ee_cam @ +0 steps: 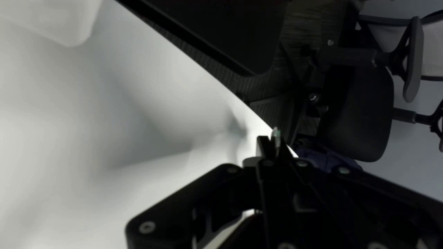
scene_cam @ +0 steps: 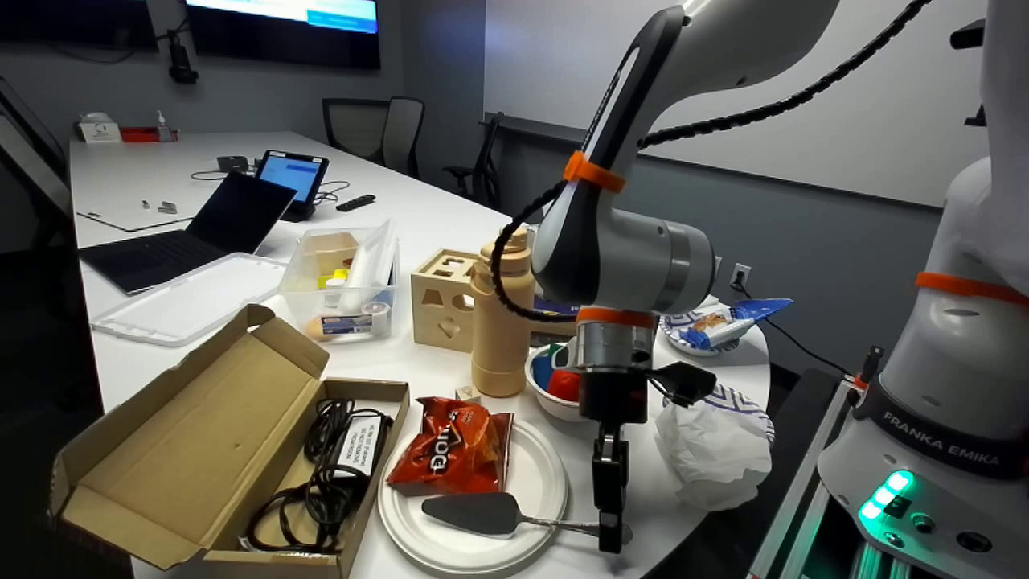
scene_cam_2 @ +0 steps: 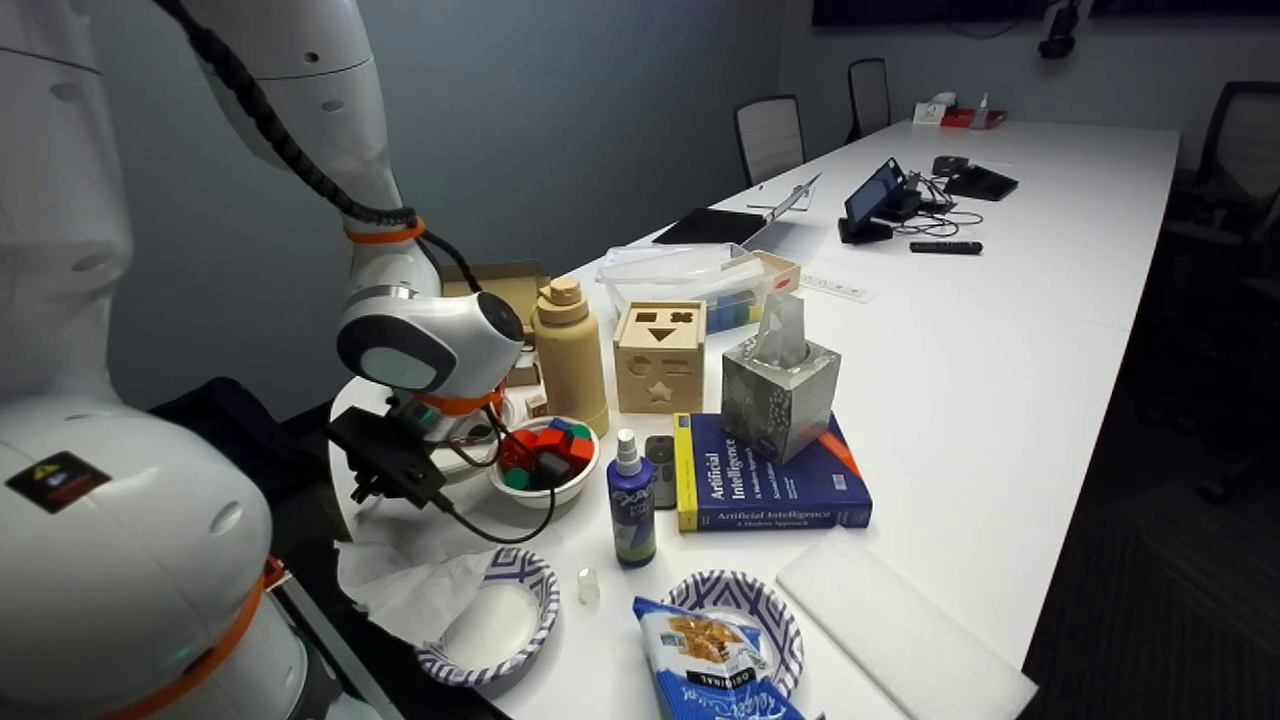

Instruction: Stir the white bowl with the kitchen utensil

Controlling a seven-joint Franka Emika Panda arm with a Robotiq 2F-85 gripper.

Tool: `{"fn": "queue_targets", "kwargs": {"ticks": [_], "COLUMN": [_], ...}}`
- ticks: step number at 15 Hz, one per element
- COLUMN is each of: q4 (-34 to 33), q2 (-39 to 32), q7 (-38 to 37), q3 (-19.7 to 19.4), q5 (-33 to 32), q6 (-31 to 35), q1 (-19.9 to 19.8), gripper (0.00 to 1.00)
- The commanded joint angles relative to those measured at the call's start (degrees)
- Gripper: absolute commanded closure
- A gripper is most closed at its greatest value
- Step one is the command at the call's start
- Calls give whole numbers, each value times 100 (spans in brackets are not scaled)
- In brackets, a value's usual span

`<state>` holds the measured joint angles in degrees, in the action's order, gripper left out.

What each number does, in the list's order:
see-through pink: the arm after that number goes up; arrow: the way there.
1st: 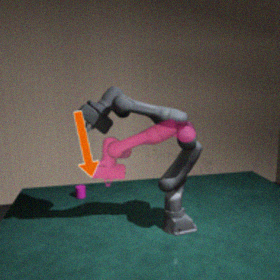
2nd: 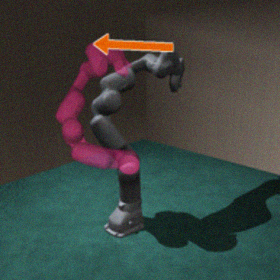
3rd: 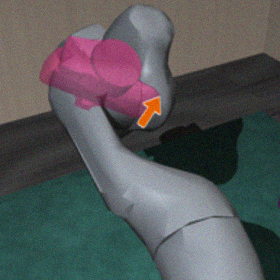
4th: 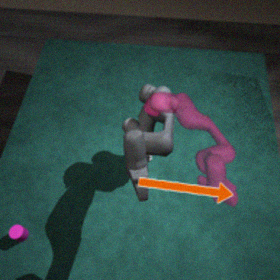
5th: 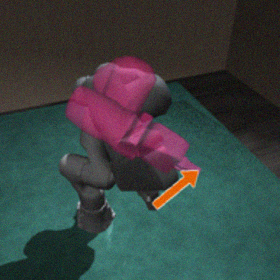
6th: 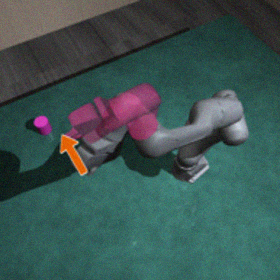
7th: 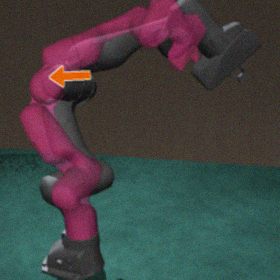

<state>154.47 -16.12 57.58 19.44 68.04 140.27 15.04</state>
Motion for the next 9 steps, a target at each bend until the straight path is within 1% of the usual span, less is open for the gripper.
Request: {"fn": "queue_targets", "kwargs": {"ticks": [1, 2, 4, 5, 8, 9], "q4": [24, 24, 100, 169, 244, 246], "q2": [122, 172, 450, 687, 1249, 1471], "q7": [39, -82, -677, -1235, -2455, -2864], "q3": [-57, -72, -107, -127, -164, -347], "q5": [4, -111, -613, -1050, -2165, -2483], "q6": [-71, -124, -277, -392, -884, -1121], "q1": [16, 26, 103, 165, 236, 413], "gripper": [99, 99, 99, 99, 99, 99]}}
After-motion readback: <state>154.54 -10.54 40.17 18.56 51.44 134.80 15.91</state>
